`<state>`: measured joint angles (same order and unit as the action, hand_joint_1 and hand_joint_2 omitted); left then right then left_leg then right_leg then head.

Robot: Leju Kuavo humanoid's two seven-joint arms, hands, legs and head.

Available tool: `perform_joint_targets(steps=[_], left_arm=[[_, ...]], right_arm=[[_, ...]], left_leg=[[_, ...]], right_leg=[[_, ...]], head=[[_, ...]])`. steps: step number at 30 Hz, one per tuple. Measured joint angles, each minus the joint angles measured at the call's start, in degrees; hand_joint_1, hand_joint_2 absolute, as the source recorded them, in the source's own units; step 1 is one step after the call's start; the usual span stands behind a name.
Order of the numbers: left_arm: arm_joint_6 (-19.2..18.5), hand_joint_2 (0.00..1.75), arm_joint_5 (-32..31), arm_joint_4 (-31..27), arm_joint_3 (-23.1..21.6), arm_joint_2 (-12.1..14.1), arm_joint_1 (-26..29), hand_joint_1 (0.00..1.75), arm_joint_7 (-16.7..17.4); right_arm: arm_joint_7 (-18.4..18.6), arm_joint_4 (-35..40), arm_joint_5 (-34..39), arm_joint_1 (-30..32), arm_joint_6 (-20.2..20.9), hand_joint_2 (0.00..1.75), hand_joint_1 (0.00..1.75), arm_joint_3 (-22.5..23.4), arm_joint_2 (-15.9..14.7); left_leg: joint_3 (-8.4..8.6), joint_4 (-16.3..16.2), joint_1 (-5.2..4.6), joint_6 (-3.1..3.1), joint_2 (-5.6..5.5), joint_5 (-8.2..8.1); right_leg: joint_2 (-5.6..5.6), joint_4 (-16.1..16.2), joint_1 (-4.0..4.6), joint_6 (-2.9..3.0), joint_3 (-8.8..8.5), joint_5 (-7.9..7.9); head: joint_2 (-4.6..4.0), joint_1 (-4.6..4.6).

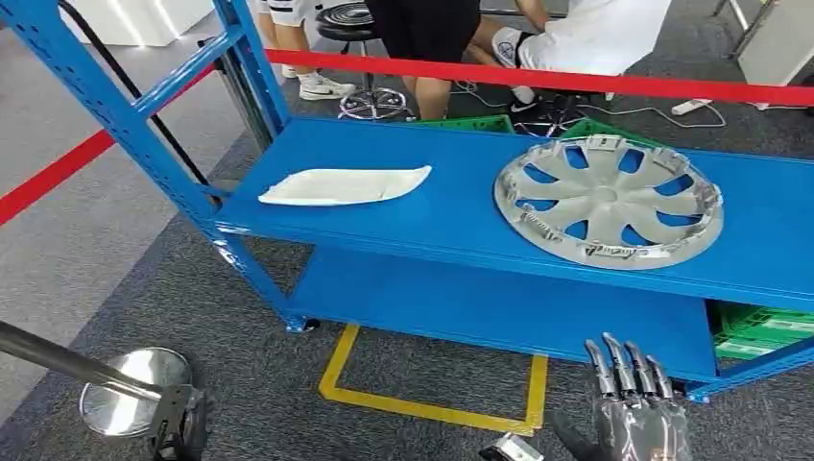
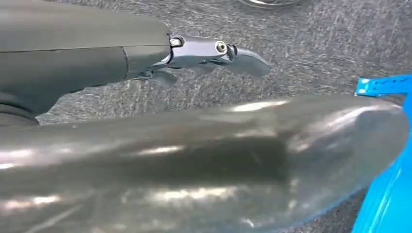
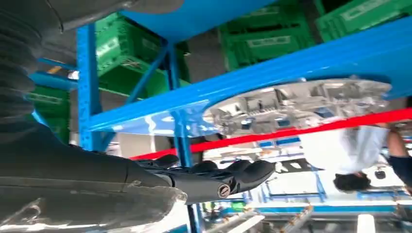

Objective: Take the parts from the cabinet and place them on the table.

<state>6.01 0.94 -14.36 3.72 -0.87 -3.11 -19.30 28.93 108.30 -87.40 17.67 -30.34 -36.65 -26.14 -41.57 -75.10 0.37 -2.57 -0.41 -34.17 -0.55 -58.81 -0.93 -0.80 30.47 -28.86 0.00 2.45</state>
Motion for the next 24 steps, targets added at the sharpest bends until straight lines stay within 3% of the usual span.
perform_joint_targets(steps=[1, 2, 5, 6, 7, 9, 10, 11, 14, 15, 16, 17, 19, 20, 21, 22, 23, 24], left_arm=[[-0.07, 0.00, -0.17, 0.00, -0.07, -0.05, 0.05, 0.00, 0.11], [-0.09, 0.00, -0.28, 0.02, -0.13, -0.09, 0.00, 0.00, 0.20], [-0.18, 0.00, -0.39, 0.11, -0.35, -0.18, -0.04, 0.00, 0.29], [-0.18, 0.00, -0.39, 0.13, -0.35, -0.22, -0.10, 0.00, 0.41], [-0.18, 0.00, -0.39, 0.15, -0.35, -0.24, -0.09, 0.00, 0.50], [-0.24, 0.00, -0.39, 0.15, -0.37, -0.35, -0.25, 0.00, 0.50], [-0.29, 0.00, -0.39, 0.15, -0.39, -0.46, -0.25, 0.00, 0.52], [-0.29, 0.00, -0.39, 0.15, -0.39, -0.48, -0.28, 0.00, 0.53], [-0.29, 0.00, -0.44, 0.15, -0.37, -0.42, -0.41, 0.00, 0.53], [-0.29, 0.00, -0.48, 0.15, -0.37, -0.42, -0.30, 0.00, 0.53], [-0.26, 0.00, -0.57, 0.15, -0.37, -0.42, -0.17, 0.00, 0.51], [-0.24, 0.00, -0.57, 0.18, -0.37, -0.44, -0.13, 0.00, 0.53], [-0.22, 0.00, -0.61, 0.18, -0.39, -0.44, -0.18, 0.00, 0.50], [-0.22, 0.00, -0.61, 0.22, -0.39, -0.44, 0.01, 0.00, 0.50], [-0.20, 0.00, -0.65, 0.33, -0.39, -0.42, -0.21, 0.00, 0.50], [-0.20, 0.00, -0.68, 0.33, -0.37, -0.37, -0.26, 0.00, 0.50], [-0.20, 0.00, -0.74, 0.33, -0.37, -0.37, -0.22, 0.00, 0.50], [-0.18, 0.00, -0.74, 0.33, -0.37, -0.37, -0.19, 0.00, 0.48]], right_arm=[[0.75, 0.22, -0.73, -0.32, 0.24, 1.75, 0.00, -0.73, -0.51], [1.54, 0.46, -1.47, -0.45, 0.48, 1.75, 0.00, -1.34, -0.95], [2.83, 0.94, -2.50, -0.78, 0.79, 1.75, 0.00, -2.34, -1.99], [2.89, 0.96, -2.56, -0.95, 0.85, 1.75, 0.00, -2.54, -2.30], [3.04, 1.07, -2.58, -1.05, 0.96, 1.75, 0.00, -2.67, -2.52], [3.22, 1.29, -2.67, -1.02, 1.03, 1.75, 0.00, -3.08, -2.78], [3.33, 1.38, -2.65, -1.12, 1.03, 1.75, 0.00, -3.26, -2.82], [3.59, 1.53, -2.74, -1.19, 0.99, 1.75, 0.00, -3.44, -2.85], [4.22, 1.55, -2.43, -0.95, 0.61, 1.75, 0.00, -4.11, -2.85], [4.40, 1.53, -2.11, -0.78, 0.31, 1.75, 0.00, -4.29, -2.85], [4.62, 1.53, -1.50, -0.78, -0.08, 1.75, 0.00, -4.50, -2.85], [4.71, 1.53, -0.83, -0.78, -0.28, 1.75, 0.00, -4.64, -2.85], [4.81, 1.55, 0.06, -0.75, -0.68, 1.75, 0.00, -4.97, -2.87], [4.86, 1.53, 0.21, -0.68, -0.76, 1.75, 0.00, -5.08, -2.87], [4.88, 1.53, 0.41, -0.74, -0.83, 1.75, 0.00, -5.27, -2.93], [4.88, 1.60, 0.43, -0.71, -0.94, 1.75, 0.00, -5.27, -2.98], [4.88, 1.71, 0.50, -0.51, -0.98, 1.75, 0.00, -5.36, -3.02], [4.92, 1.73, 0.63, -0.62, -1.00, 1.75, 0.00, -5.38, -3.02]], left_leg=[[-0.64, 0.68, -0.01, 0.18, 0.00, 0.97], [-0.21, 3.22, -0.03, 0.40, 0.00, 3.12], [3.23, 15.94, -0.24, 1.27, 0.27, 12.81], [3.27, 16.52, -0.30, 1.34, 0.31, 11.52], [3.66, 16.43, -0.37, 1.52, 0.27, 11.40], [4.22, 16.73, -0.26, 2.57, 0.11, 11.11], [4.96, 16.91, -0.07, 2.93, -0.03, 11.20], [5.65, 16.93, -0.07, 3.38, 0.07, 10.69], [6.64, 16.90, -0.27, 3.87, 0.05, 9.34], [7.12, 16.89, -0.36, 3.89, 0.01, 8.87], [7.81, 16.88, -0.42, 3.89, -0.03, 8.33], [8.84, 16.87, -0.44, 3.85, -0.11, 7.64], [11.07, 16.88, -0.45, 3.63, -0.25, 6.19], [11.34, 17.04, -0.43, 3.45, -0.26, 5.63], [11.84, 16.85, -0.58, 3.09, -0.44, 5.33], [11.66, 17.11, -0.52, 2.62, -0.38, 4.98], [12.02, 16.91, -0.45, 2.21, -0.36, 5.07], [12.30, 17.06, -0.45, 2.14, -0.35, 5.08]], right_leg=[[-0.14, 0.00, 0.02, -0.01, -0.54, -0.41], [-0.21, 0.02, 0.03, -0.09, -1.22, -0.90], [-0.21, -0.02, 0.24, -0.82, -3.37, -2.76], [-0.38, -0.14, 0.46, -1.04, -3.36, -3.41], [-0.34, 0.56, 0.50, -1.35, -3.39, -4.10], [-0.19, 0.61, 0.51, -2.18, -5.21, -3.66], [-0.02, 0.49, 0.41, -2.40, -4.95, -4.23], [0.09, -1.63, 0.43, -2.57, -4.42, -4.83], [0.11, -14.06, 0.42, -2.85, 3.68, -10.18], [0.11, -16.30, 0.44, -2.80, 5.84, -10.86], [0.11, -16.21, 0.46, -2.82, 6.85, -10.12], [0.10, -13.60, 0.49, -2.71, 6.70, -7.73], [0.11, -4.46, 0.58, -2.27, 4.53, -0.54], [0.18, -1.82, 0.68, -1.86, 4.11, 3.32], [0.41, -1.41, 0.92, -1.69, 4.45, 1.67], [0.26, -1.56, 1.15, -1.12, 3.66, 1.67], [0.17, -1.30, 1.24, -0.60, 4.19, 2.10], [0.14, -1.12, 1.22, -0.32, 3.42, 2.08]], head=[[0.00, 0.04], [0.00, 0.13], [-0.02, 0.15], [0.02, 0.42], [0.00, 0.06], [0.00, 0.02], [0.02, 0.04], [0.00, -0.18], [0.00, -0.53], [0.00, -0.52], [0.00, -0.46], [0.00, -0.50], [0.00, -0.55], [-0.02, -0.70], [0.00, -0.55], [0.00, -0.57], [0.00, -0.55], [0.00, -0.64]])
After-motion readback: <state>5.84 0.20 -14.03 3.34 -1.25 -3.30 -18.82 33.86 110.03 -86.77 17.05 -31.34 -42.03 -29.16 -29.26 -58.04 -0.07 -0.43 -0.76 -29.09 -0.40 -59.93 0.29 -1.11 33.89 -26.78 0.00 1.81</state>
